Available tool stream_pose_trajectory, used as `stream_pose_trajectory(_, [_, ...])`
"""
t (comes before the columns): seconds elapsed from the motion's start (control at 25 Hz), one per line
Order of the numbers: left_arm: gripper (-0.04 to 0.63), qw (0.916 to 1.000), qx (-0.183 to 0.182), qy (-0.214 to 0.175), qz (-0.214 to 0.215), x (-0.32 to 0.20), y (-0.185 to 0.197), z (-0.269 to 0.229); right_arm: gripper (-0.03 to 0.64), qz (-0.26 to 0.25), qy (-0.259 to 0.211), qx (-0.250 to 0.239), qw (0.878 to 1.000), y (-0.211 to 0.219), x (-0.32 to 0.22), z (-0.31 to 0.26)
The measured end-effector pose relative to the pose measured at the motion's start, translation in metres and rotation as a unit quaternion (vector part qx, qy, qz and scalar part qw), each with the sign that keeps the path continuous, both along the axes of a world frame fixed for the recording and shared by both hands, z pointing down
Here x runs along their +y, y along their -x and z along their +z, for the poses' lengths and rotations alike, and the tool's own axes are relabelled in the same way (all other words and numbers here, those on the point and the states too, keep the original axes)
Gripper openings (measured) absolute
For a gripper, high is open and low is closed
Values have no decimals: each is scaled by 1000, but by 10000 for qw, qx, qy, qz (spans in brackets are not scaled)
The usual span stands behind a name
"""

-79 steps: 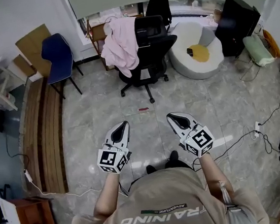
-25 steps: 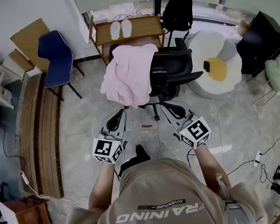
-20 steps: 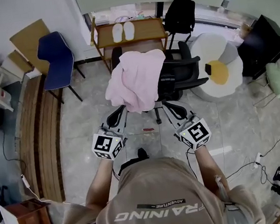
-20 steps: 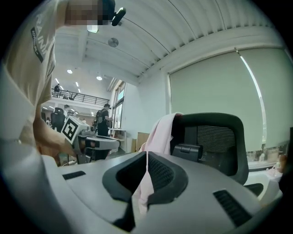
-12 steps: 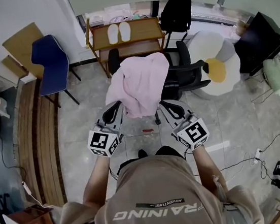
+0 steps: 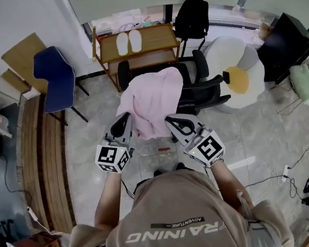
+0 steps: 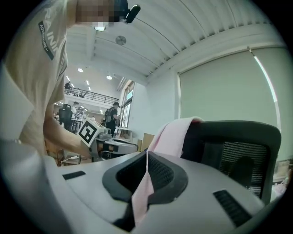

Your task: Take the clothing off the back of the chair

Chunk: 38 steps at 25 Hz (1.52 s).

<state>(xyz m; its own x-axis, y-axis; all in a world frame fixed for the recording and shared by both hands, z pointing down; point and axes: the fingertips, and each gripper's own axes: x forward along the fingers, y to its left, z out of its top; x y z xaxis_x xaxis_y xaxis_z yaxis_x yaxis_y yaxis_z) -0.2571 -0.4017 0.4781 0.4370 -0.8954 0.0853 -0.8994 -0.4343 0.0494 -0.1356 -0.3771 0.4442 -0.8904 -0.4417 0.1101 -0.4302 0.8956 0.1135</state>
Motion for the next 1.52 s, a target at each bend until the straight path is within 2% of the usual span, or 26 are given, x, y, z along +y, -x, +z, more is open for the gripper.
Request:
stream_pose_trajectory(0.2, [15, 10000, -24, -40, -32, -5, 0, -3, 34, -146, 94, -105, 9998, -1, -1, -3])
stream_pose_trajectory(0.36, [17, 9999, 40, 67, 100, -14, 4, 2, 34, -183, 98, -91, 9997, -1, -6, -2])
stream_pose_trajectory(0.4, [27, 9998, 15, 104, 159, -17, 5, 3, 34, -193, 104, -93, 9997, 0, -6, -2])
stream_pose_trajectory(0.44, [67, 9996, -18, 151, 234, -19, 5, 5, 34, -188, 109, -98, 9997, -1, -6, -2])
stream_pose_trajectory(0.6, [152, 9969, -42, 405, 678, -32, 5, 11, 34, -105, 115, -66, 9999, -6, -5, -1])
stream_pose_trajectory(0.76, [266, 9912, -99, 516, 1216, -42, -1, 15, 34, -44, 150, -104, 9998, -14, -3, 0])
stream_pose_trajectory(0.88, [288, 9861, -124, 508, 1575, -50, -6, 18, 34, 17, 182, -85, 9998, -19, -2, 1])
stream_pose_trajectory(1.08, [296, 9754, 160, 562, 2124, -64, -16, 27, 34, 76, 256, 33, 9996, -23, 1, 7])
stream_pose_trajectory(1.2, [296, 9756, -23, 522, 2132, -75, -19, 31, 34, 104, 293, 77, 9995, -27, 3, 10])
stream_pose_trajectory(1.4, [295, 9764, -765, 442, 1971, -92, -32, 41, 34, 179, 314, 98, 9993, -32, 4, 15])
stream_pose_trajectory(1.52, [296, 9759, -827, 503, 1957, -96, -36, 40, 34, 239, 312, 87, 9992, -37, 2, 14])
